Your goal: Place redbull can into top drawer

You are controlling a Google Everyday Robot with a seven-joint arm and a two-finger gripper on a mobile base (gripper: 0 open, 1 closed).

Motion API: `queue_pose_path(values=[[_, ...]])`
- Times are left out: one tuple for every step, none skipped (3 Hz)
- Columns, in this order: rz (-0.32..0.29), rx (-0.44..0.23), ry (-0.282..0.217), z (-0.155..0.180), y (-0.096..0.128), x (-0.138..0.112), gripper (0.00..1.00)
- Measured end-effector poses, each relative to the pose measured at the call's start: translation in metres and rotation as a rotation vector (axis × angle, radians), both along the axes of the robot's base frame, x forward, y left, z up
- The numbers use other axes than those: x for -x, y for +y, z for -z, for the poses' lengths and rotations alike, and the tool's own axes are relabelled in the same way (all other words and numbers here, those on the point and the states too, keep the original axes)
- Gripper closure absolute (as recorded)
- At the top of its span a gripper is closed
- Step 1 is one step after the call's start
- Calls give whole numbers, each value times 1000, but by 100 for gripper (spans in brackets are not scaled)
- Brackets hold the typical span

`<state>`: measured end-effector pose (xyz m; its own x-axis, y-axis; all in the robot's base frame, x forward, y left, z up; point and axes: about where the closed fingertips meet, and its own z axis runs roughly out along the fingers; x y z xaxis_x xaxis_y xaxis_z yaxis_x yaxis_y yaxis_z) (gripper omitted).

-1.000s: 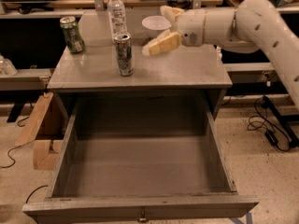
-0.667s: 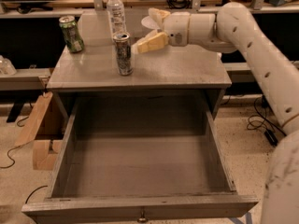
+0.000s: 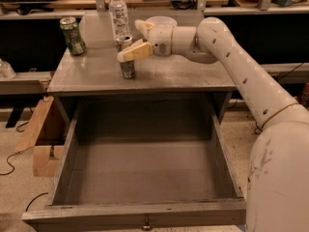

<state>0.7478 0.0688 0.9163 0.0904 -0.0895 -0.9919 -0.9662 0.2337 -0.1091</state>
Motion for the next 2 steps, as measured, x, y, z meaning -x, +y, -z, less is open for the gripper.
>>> queue_pose_path(values=[[-15,-7,22,8,19,13,18],[-24,20,27,11,31,35,41]])
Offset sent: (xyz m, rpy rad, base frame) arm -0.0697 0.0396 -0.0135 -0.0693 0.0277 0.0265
